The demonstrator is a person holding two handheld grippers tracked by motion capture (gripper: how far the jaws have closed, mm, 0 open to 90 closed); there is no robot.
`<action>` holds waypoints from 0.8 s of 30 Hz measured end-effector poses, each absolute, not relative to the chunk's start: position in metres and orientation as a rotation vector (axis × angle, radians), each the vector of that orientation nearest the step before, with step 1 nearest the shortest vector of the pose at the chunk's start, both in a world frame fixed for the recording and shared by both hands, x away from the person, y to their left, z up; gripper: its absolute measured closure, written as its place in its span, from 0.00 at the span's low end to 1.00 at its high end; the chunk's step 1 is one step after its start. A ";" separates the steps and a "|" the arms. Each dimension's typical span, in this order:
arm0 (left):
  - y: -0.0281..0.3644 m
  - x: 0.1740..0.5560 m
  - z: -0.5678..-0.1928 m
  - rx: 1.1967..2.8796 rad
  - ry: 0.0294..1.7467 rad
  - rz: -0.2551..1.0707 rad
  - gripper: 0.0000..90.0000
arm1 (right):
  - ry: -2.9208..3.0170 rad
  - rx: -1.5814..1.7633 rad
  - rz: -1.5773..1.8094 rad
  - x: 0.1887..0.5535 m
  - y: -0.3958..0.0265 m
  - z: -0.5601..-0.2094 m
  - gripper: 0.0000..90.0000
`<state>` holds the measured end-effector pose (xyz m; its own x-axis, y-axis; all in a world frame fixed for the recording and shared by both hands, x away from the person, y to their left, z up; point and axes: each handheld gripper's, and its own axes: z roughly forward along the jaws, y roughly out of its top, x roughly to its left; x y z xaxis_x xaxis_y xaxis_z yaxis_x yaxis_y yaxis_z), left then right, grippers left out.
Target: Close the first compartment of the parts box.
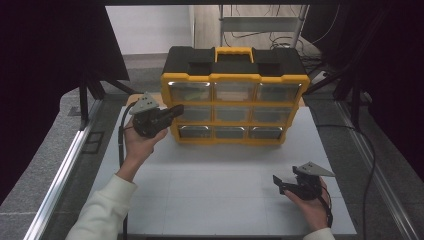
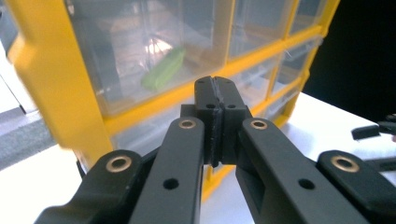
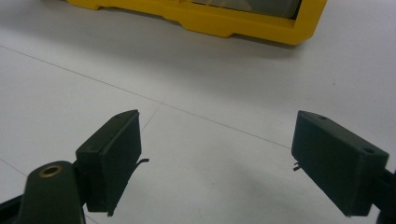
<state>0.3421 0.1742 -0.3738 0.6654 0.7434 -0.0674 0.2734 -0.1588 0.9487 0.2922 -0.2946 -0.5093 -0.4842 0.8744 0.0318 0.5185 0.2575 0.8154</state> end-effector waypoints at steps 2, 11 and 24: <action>0.177 0.335 -0.377 1.736 0.820 0.506 0.99 | 2.106 1.263 1.111 0.292 -0.294 -0.509 0.18; 0.183 0.297 -0.403 1.764 0.797 0.471 0.99 | 2.109 1.264 1.116 0.292 -0.295 -0.509 0.18; 0.188 0.261 -0.449 1.828 0.889 0.500 0.34 | 2.120 1.253 1.126 0.292 -0.294 -0.510 0.18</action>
<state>0.2606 0.1883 -0.4488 0.6440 0.7630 -0.0555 0.3488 -0.2283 0.9090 0.2922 -0.2937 -0.5097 -0.4991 0.8657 0.0382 0.5163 0.2617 0.8154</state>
